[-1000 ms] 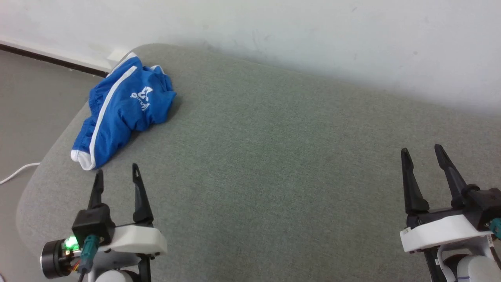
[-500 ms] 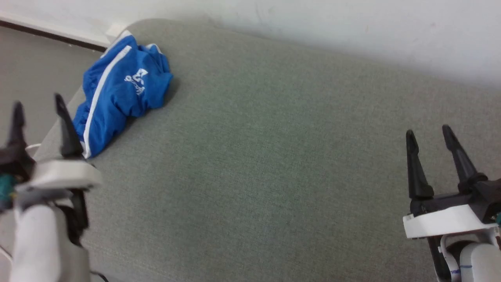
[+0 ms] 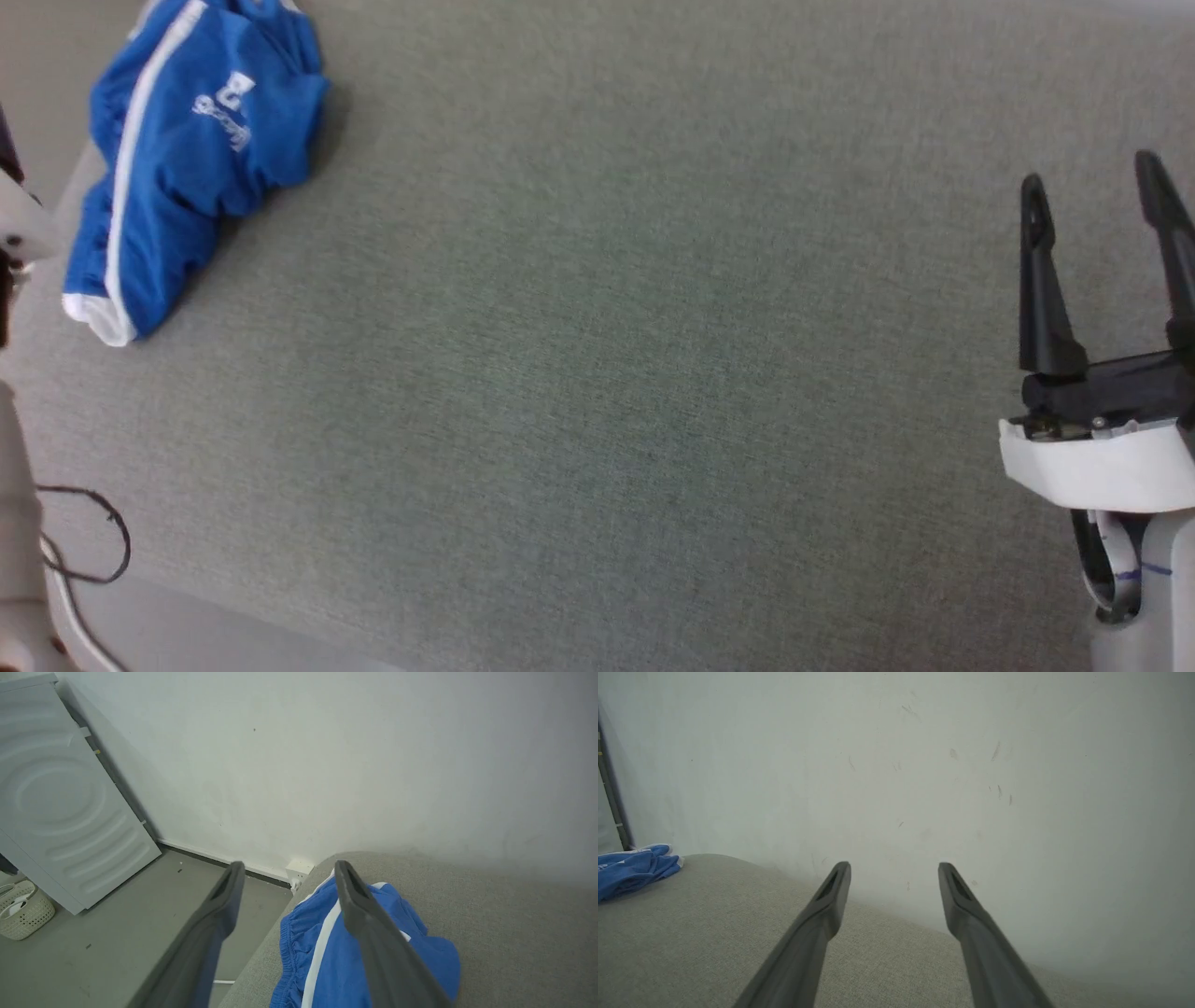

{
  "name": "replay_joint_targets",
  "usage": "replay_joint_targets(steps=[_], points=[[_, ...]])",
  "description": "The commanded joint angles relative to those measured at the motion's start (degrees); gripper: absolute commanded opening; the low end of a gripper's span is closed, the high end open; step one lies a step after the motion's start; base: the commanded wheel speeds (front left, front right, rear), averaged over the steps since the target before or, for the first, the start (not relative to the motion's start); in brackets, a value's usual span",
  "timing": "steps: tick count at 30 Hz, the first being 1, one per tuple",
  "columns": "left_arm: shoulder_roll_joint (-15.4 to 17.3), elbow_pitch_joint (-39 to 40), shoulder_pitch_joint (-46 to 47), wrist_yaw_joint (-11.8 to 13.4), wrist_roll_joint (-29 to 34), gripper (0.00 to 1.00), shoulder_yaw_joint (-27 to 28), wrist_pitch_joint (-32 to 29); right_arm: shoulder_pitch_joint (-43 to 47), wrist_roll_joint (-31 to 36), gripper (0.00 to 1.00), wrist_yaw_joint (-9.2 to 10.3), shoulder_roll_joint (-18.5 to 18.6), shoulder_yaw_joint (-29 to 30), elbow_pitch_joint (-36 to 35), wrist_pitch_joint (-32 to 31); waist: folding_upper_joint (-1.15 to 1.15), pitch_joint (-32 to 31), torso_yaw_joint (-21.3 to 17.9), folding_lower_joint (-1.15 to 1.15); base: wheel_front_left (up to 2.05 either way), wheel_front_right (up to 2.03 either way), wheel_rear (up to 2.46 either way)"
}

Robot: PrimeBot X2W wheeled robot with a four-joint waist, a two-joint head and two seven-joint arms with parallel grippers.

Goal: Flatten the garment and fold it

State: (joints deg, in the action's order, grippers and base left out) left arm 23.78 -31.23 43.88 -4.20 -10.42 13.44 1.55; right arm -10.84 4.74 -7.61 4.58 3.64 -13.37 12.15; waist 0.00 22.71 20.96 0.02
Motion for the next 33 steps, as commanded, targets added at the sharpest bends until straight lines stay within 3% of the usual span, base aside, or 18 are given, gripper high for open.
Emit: replay_joint_targets(steps=[1, 7, 17, 23, 25, 29, 33], points=[[1.34, -4.04, 3.82, -1.26, -1.73, 1.00, -0.87, -3.97, -1.70, 0.91, 1.00, 0.10, 0.86, -0.24, -1.45, 0.60, 0.00, 7.26, -1.52, -0.02, 0.00, 0.00, 0.00], [5.21, -12.88, 10.98, -2.42, -9.10, 1.00, -3.10, -17.13, -4.44, 2.22, 1.00, 0.11, 1.99, -2.22, -4.80, 1.31, 0.00, 12.26, -3.70, -0.02, 0.00, 0.00, 0.00], [10.85, -17.53, 15.31, -3.09, -26.03, 1.00, -10.29, -38.62, -6.54, 4.04, 1.00, 0.12, 3.68, -2.55, -9.36, 2.51, 0.00, 19.67, -5.46, -0.02, 0.00, 0.00, 0.00], [12.68, -18.09, 13.63, -3.28, -30.06, 1.00, -14.81, -44.37, -7.29, 4.85, 1.00, 0.12, 3.73, -3.46, -10.30, 2.85, 0.00, 21.33, -5.83, -0.02, 0.00, 0.00, 0.00], [13.00, -17.32, 12.78, -3.28, -30.67, 0.00, -16.29, -43.80, -7.13, 5.03, 1.00, 0.12, 3.69, -3.76, -9.96, 2.85, 0.00, 21.02, -5.88, -0.02, 0.00, 0.00, 0.00], [14.10, -16.36, 11.88, -3.28, -31.58, 0.00, -18.22, -42.93, -6.79, 5.16, 1.00, 0.12, 3.58, -4.03, -9.16, 2.85, 0.00, 19.84, -5.82, -0.02, 0.00, 0.00, 0.00], [17.47, -14.12, 12.14, -3.28, -30.13, 0.00, -21.23, -38.97, -6.71, 5.03, 1.00, 0.12, 3.00, -4.54, -7.90, 2.85, 0.00, 17.18, -6.04, -0.02, 0.00, 0.00, 0.00]])
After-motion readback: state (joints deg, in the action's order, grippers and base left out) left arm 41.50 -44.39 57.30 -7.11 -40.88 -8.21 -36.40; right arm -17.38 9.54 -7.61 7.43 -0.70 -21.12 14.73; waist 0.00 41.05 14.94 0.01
